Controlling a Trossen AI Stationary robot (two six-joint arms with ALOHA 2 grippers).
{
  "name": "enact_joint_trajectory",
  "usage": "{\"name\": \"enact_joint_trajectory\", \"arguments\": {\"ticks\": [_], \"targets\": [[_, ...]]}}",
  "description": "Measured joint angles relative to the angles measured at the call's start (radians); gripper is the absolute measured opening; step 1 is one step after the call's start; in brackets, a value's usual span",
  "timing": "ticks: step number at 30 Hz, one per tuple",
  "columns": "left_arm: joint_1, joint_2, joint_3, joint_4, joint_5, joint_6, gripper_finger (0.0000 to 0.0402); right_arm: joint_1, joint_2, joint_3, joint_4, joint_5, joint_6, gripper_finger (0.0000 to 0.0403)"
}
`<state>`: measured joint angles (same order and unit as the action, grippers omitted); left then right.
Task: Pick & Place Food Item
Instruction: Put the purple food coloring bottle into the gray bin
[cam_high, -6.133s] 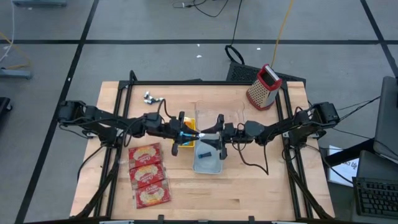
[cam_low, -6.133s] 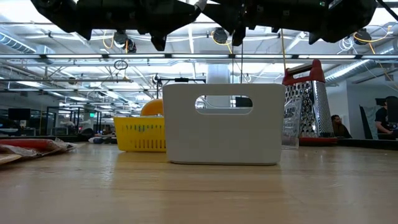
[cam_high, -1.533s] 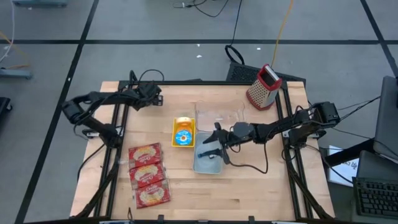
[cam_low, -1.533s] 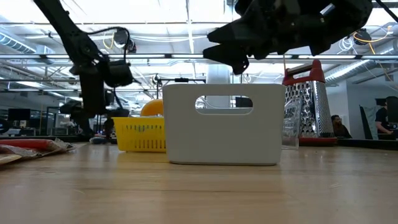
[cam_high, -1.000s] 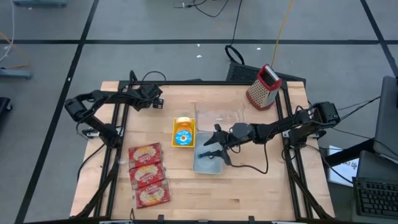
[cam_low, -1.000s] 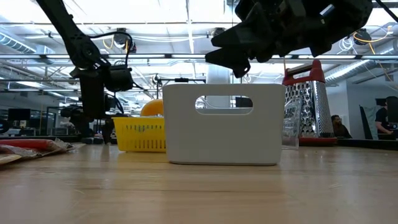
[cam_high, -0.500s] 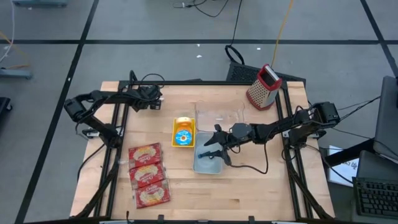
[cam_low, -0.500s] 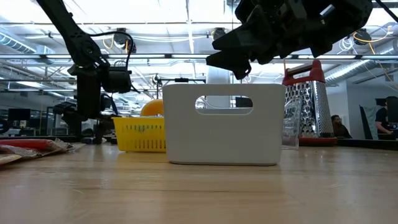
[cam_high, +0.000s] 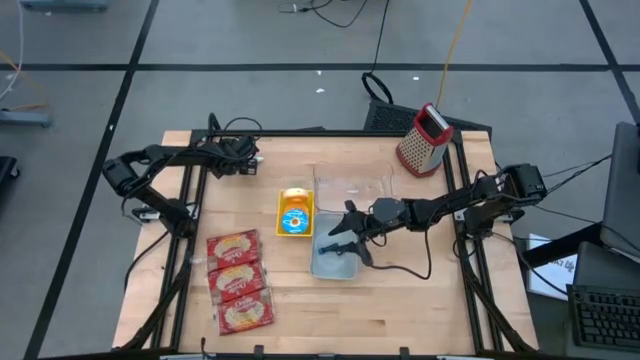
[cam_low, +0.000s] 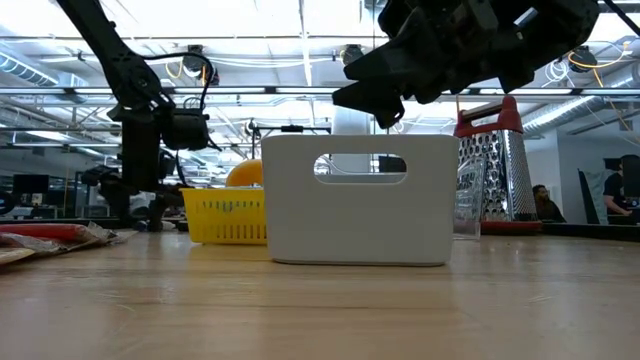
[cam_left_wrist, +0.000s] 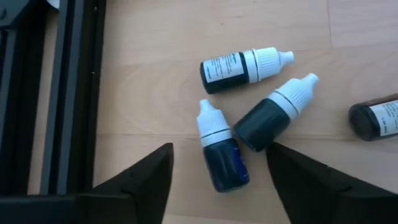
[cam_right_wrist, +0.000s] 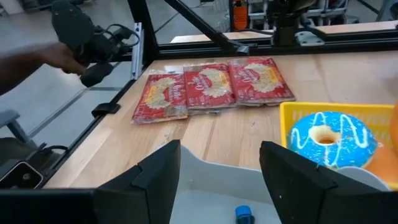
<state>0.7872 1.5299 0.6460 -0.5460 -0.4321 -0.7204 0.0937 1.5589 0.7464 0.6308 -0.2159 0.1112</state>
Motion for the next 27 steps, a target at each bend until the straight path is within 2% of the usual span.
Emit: {"name": "enact_joint_trajectory", "arguments": {"ticks": [5, 10, 27], "targets": [[0.000, 0.000, -0.001, 0.029, 0.006, 0.007, 0.0200, 0.000, 0.000, 0.000, 0.000, -0.001, 0.000, 0.0208], [0.000, 0.001, -0.002, 0.048, 0.018, 0.010, 0.0165, 0.000, 0.000, 0.000, 0.000, 0.001, 0.008, 0.0204], [-0.002, 0.001, -0.002, 0.064, 0.044, 0.038, 0.0099, 0.000, 0.000, 0.000, -0.015, 0.001, 0.008, 0.0201]]}}
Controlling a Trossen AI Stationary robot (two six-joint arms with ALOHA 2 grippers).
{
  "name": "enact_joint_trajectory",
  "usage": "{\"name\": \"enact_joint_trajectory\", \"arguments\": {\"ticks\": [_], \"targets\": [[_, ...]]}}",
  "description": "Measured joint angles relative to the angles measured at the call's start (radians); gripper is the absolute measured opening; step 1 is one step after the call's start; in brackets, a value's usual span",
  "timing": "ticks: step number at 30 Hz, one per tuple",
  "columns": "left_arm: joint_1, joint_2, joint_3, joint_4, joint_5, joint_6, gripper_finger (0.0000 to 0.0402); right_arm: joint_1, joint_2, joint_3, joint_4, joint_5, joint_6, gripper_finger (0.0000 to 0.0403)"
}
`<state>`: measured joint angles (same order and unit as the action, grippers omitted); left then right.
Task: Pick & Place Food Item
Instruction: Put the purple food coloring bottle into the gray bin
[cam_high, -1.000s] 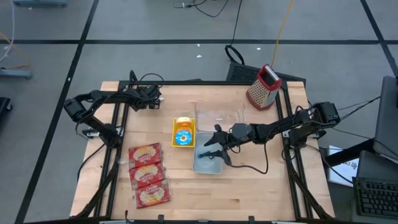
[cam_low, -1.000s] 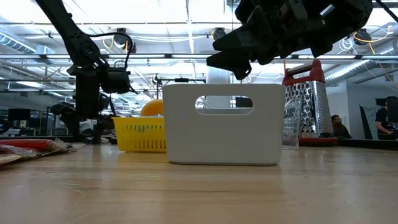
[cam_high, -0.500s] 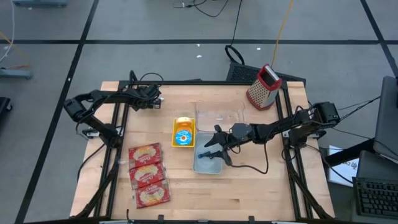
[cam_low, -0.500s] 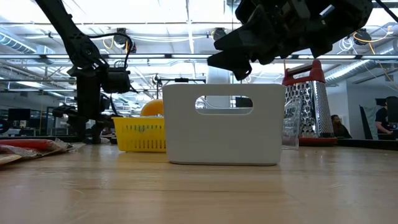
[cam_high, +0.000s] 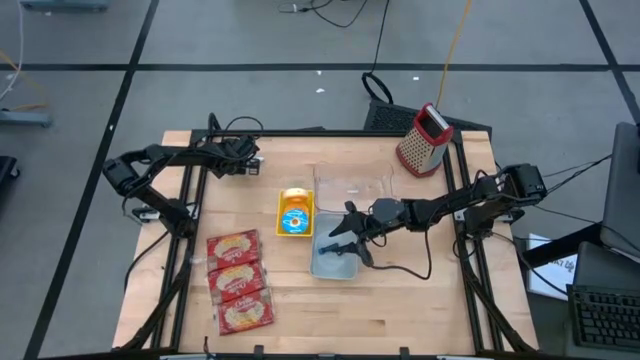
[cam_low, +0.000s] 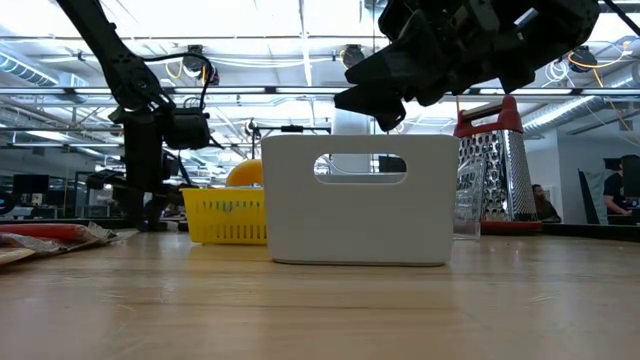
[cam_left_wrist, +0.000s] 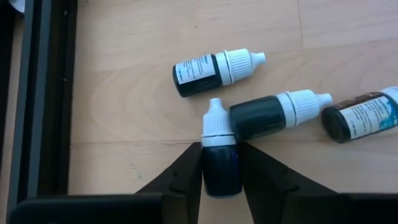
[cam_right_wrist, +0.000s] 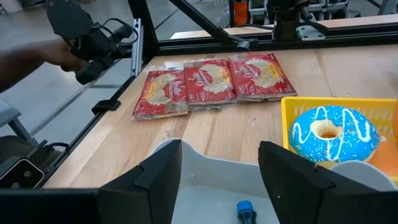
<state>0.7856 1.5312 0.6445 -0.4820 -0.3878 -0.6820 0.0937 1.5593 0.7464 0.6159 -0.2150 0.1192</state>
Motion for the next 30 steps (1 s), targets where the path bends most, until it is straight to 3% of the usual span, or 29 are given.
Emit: {"name": "enact_joint_trajectory", "arguments": {"ticks": [7, 14, 22, 30], "targets": [[0.000, -0.040, -0.003, -0.042, 0.025, 0.032, 0.0071, 0.000, 0.000, 0.000, -0.005, 0.000, 0.000, 0.0201], [-0.053, -0.189, -0.004, -0.111, 0.059, 0.033, 0.0070, 0.000, 0.000, 0.000, -0.015, 0.000, 0.000, 0.0201], [-0.247, -0.396, -0.003, -0.038, 0.235, 0.081, 0.0070, 0.000, 0.000, 0.000, -0.015, 0.000, 0.000, 0.0201], [-0.499, -0.479, -0.001, 0.215, 0.385, 0.181, 0.0071, 0.000, 0.000, 0.000, -0.014, 0.003, -0.053, 0.0199]]}}
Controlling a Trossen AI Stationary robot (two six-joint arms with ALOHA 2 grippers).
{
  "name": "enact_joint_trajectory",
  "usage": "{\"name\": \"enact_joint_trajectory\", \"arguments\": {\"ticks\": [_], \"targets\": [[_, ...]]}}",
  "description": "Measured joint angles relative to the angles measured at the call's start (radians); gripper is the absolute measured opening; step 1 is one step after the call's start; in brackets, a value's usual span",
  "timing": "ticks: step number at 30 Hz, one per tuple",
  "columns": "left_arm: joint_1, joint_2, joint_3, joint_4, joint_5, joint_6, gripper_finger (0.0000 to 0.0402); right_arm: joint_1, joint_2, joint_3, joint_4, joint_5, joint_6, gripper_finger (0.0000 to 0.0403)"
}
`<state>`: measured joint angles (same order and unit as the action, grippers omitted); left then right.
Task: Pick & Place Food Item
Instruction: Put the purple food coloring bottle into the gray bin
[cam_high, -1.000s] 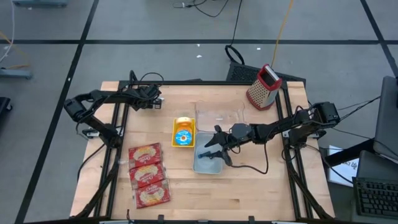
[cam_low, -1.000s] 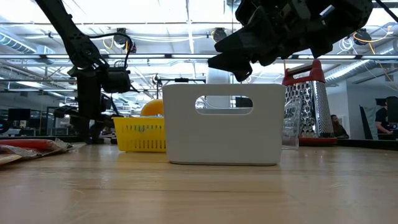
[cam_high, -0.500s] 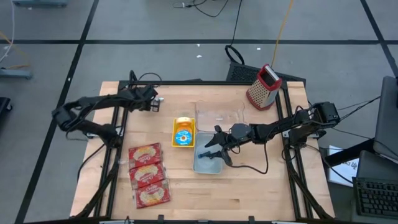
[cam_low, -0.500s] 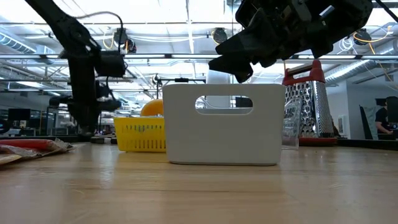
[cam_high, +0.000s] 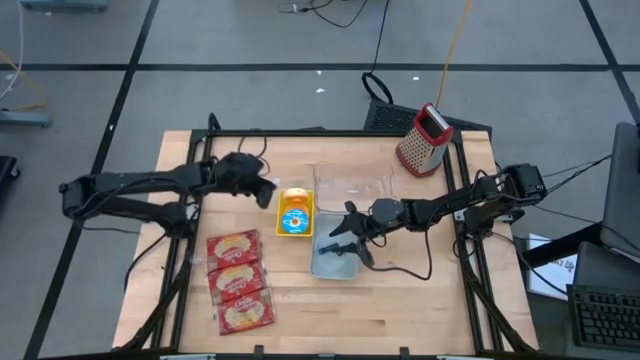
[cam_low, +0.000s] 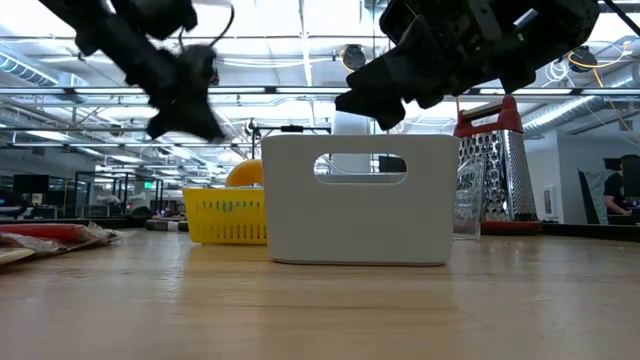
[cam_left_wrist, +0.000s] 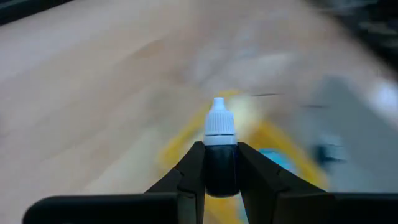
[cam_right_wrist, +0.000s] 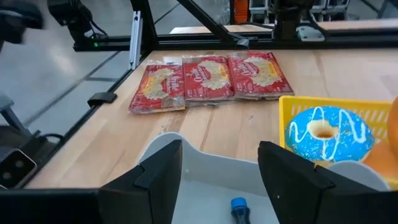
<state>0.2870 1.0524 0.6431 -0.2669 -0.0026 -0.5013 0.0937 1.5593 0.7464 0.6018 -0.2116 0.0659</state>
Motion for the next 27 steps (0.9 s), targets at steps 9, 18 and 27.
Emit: {"name": "enact_joint_trajectory", "arguments": {"ticks": [9, 18, 27], "targets": [[-0.234, 0.099, 0.002, 0.411, 0.190, 0.200, 0.0071, 0.016, 0.000, 0.000, 0.044, 0.191, -0.153, 0.0202], [-0.299, 0.246, 0.002, 0.673, 0.300, 0.160, 0.0071, 0.085, 0.000, 0.000, 0.238, 0.418, -0.596, 0.0232], [-0.303, 0.376, 0.002, 0.857, 0.326, 0.059, 0.0072, 0.092, 0.000, 0.000, 0.263, 0.389, -0.617, 0.0241]]}}
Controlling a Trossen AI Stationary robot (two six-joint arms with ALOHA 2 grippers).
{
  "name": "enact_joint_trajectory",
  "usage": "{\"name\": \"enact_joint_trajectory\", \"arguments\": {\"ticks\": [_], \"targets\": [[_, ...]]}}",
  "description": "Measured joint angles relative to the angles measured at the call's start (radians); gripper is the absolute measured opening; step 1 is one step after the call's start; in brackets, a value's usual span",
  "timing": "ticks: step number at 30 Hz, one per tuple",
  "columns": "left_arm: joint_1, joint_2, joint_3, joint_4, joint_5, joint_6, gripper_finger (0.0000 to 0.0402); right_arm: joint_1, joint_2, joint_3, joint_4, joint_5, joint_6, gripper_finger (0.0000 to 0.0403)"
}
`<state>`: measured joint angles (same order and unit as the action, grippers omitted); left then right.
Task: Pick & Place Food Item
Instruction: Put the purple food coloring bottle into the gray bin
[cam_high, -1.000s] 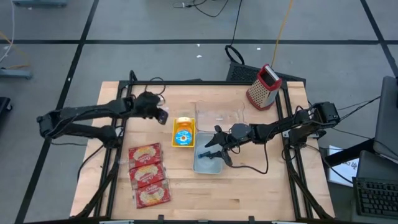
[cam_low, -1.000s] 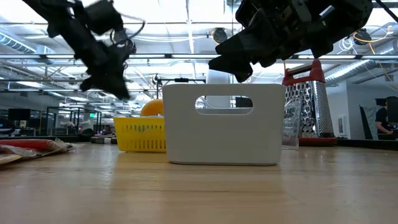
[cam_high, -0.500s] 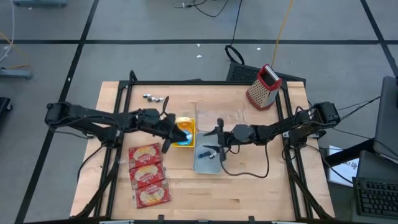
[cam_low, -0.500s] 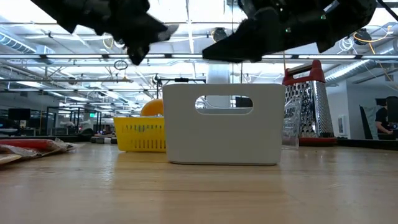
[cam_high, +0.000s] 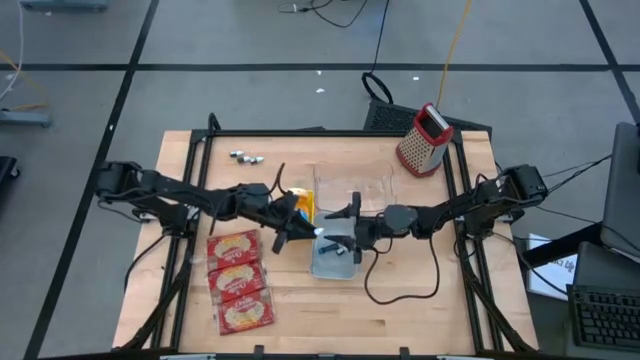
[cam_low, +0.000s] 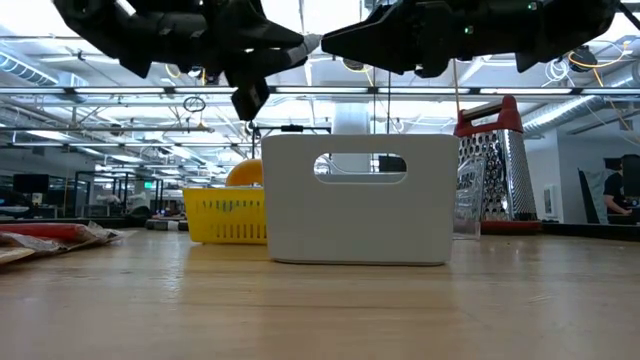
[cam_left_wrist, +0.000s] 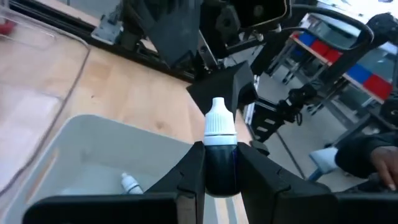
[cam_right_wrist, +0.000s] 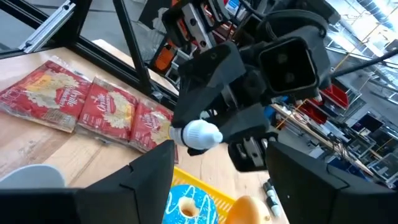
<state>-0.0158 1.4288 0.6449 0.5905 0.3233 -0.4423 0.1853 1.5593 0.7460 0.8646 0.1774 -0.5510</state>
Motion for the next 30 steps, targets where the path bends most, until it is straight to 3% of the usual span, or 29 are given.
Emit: {"name": "enact_joint_trajectory", "arguments": {"ticks": [15, 24, 30], "targets": [[0.003, 0.037, 0.002, 0.109, 0.025, -0.178, 0.0072, 0.013, 0.000, 0.000, -0.001, -0.094, 0.000, 0.0200], [0.002, 0.038, 0.084, -0.052, 0.019, -0.208, 0.0072, 0.013, 0.000, 0.000, -0.002, -0.100, 0.008, 0.0187], [0.002, 0.038, 0.098, -0.072, 0.017, -0.230, 0.0072, 0.012, -0.001, 0.000, -0.021, -0.099, -0.004, 0.0173]]}}
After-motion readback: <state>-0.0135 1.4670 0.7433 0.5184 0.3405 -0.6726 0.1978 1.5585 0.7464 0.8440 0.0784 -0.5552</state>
